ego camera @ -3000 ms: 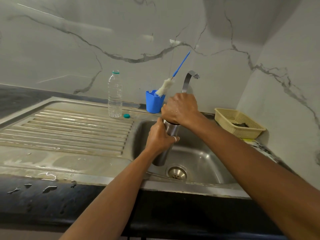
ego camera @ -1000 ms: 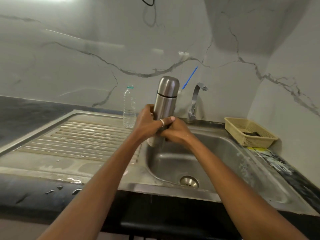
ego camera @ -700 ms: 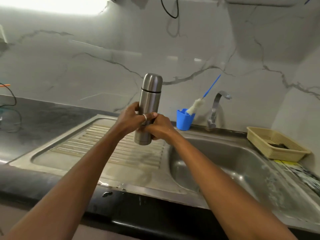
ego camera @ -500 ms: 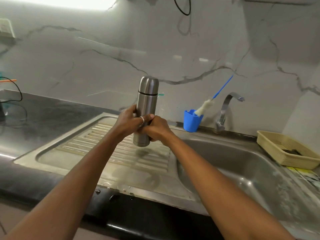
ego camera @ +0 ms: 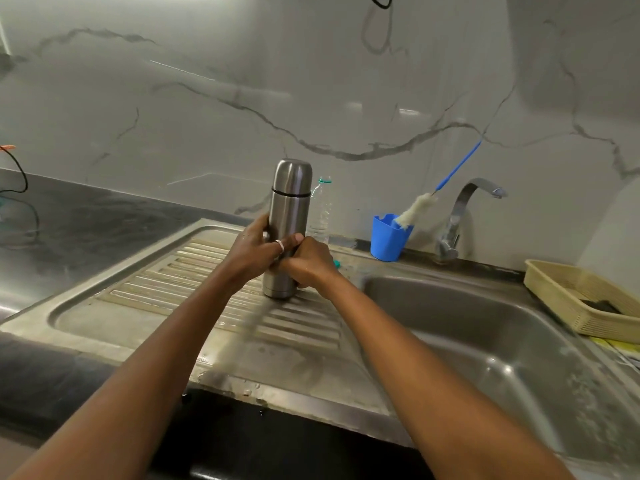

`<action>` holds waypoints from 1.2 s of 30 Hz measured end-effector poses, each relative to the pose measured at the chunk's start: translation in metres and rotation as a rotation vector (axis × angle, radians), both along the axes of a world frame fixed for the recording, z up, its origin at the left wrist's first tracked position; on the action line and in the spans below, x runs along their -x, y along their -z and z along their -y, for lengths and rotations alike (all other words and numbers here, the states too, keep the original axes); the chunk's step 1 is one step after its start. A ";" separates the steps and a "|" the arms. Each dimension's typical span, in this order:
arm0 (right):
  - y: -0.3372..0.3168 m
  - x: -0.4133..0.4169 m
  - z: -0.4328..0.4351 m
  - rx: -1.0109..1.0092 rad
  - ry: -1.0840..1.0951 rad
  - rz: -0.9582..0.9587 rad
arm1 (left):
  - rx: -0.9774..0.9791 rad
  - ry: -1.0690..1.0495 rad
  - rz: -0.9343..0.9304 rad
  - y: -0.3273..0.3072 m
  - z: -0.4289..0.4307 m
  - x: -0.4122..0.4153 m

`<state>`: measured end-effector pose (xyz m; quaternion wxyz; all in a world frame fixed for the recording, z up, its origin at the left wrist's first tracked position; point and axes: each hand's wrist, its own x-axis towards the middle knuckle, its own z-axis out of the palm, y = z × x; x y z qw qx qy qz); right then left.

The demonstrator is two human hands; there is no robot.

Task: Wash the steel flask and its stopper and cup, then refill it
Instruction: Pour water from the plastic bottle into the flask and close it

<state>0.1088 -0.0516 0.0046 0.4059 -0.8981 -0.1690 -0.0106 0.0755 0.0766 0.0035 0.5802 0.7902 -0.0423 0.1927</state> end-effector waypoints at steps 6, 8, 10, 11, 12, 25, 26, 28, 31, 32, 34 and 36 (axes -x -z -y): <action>0.000 -0.001 -0.004 0.042 -0.002 -0.001 | 0.026 -0.064 -0.001 0.003 0.002 0.002; 0.000 0.000 -0.006 0.047 -0.005 -0.015 | 0.006 -0.090 -0.023 0.002 0.005 0.004; -0.001 0.002 -0.005 0.058 -0.011 -0.030 | -0.019 -0.124 -0.038 -0.001 0.010 0.006; -0.001 0.001 -0.004 0.060 -0.010 -0.041 | -0.030 -0.141 -0.039 -0.002 0.013 0.008; -0.002 0.003 -0.001 0.056 -0.007 -0.052 | -0.049 -0.158 -0.034 -0.004 0.016 0.010; -0.022 0.009 0.082 0.130 0.127 -0.003 | -0.560 -0.501 0.525 -0.007 0.080 0.039; -0.023 0.007 0.089 0.144 0.140 0.009 | -0.594 -0.440 0.528 -0.004 0.088 0.036; -0.025 0.000 0.101 0.181 0.158 0.025 | -0.621 -0.347 0.494 0.003 0.105 0.025; -0.022 -0.020 0.112 0.232 0.153 0.054 | -0.496 -0.310 0.397 0.008 0.125 0.001; -0.021 -0.027 0.114 0.252 0.142 0.063 | -0.424 -0.314 0.367 0.006 0.130 -0.006; -0.016 -0.044 0.116 0.301 0.110 0.084 | -0.286 -0.329 0.313 0.000 0.138 -0.027; -0.011 -0.059 0.113 0.365 0.078 0.118 | -0.168 -0.360 0.278 -0.007 0.141 -0.048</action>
